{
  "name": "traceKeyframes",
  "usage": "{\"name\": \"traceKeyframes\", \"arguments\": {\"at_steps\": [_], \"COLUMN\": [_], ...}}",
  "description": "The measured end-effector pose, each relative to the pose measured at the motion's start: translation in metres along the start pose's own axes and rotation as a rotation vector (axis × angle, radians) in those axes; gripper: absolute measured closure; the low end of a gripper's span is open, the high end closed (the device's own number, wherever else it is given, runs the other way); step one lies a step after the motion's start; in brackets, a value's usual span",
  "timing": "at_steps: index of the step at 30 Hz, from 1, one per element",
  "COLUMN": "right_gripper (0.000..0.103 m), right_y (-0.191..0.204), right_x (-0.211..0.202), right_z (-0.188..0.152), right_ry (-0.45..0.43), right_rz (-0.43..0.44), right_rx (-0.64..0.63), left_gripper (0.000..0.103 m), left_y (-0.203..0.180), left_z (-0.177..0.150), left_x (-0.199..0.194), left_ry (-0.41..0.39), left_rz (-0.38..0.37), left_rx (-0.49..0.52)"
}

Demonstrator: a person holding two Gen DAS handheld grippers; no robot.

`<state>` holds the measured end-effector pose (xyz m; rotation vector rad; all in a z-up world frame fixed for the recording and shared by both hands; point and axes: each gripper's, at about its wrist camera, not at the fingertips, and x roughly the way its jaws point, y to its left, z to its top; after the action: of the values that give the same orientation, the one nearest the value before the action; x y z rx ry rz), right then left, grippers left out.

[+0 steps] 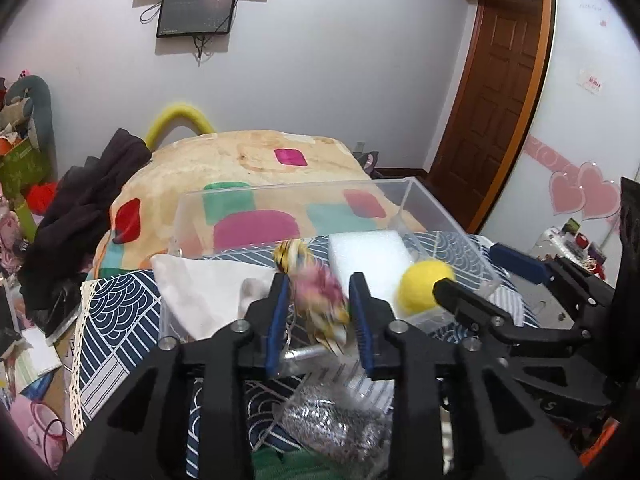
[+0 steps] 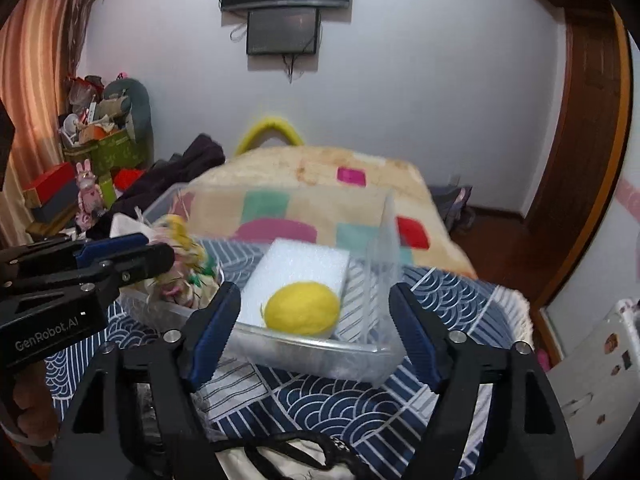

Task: Organize soft objects
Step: 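Release the yellow ball into the box with the right tool while the left drops the floral fabric in, then grasp the black bag with the right tool while the left tool grasps the grey knit pouch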

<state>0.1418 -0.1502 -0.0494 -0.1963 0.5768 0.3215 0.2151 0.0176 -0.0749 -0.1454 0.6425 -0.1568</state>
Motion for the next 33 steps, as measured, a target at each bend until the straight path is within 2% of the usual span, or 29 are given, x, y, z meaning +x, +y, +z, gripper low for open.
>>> {"name": "traceKeyframes", "arguments": {"at_steps": [2, 3, 7, 8, 11, 13, 17, 23, 29, 33], "right_gripper": [0.025, 0.022, 0.019, 0.018, 0.013, 0.006, 0.001, 0.001, 0.001, 0.0], "right_y": [-0.001, -0.001, -0.002, -0.001, 0.0, 0.002, 0.007, 0.015, 0.016, 0.017], "right_x": [-0.012, -0.016, -0.03, -0.033, -0.042, -0.045, -0.049, -0.039, -0.027, -0.016], "right_z": [0.003, 0.004, 0.008, 0.008, 0.004, 0.0, -0.013, -0.046, -0.071, -0.082], "right_ry": [-0.024, -0.035, -0.074, -0.078, -0.087, -0.089, -0.073, 0.014, 0.095, 0.146], "right_rz": [-0.003, 0.0, -0.004, -0.005, 0.003, 0.003, 0.014, 0.053, 0.104, 0.094], "right_rx": [-0.006, -0.004, -0.003, -0.004, -0.005, -0.007, -0.006, 0.001, 0.045, 0.039], "left_gripper": [0.07, 0.066, 0.043, 0.041, 0.028, 0.017, 0.014, 0.014, 0.014, 0.014], "left_y": [0.001, 0.001, -0.001, -0.002, -0.005, -0.006, -0.008, -0.006, -0.001, -0.002], "left_z": [0.0, 0.001, 0.0, -0.001, -0.005, -0.01, -0.027, -0.057, -0.081, -0.093], "left_x": [-0.009, -0.015, -0.04, -0.047, -0.064, -0.071, -0.075, -0.06, -0.047, -0.036], "left_ry": [-0.013, -0.022, -0.069, -0.081, -0.109, -0.117, -0.102, -0.016, 0.064, 0.105], "left_rz": [0.003, 0.007, 0.018, 0.021, 0.03, 0.034, 0.046, 0.079, 0.076, 0.083], "left_rx": [-0.001, 0.0, 0.006, 0.012, 0.03, 0.036, 0.048, 0.057, 0.038, 0.045]}}
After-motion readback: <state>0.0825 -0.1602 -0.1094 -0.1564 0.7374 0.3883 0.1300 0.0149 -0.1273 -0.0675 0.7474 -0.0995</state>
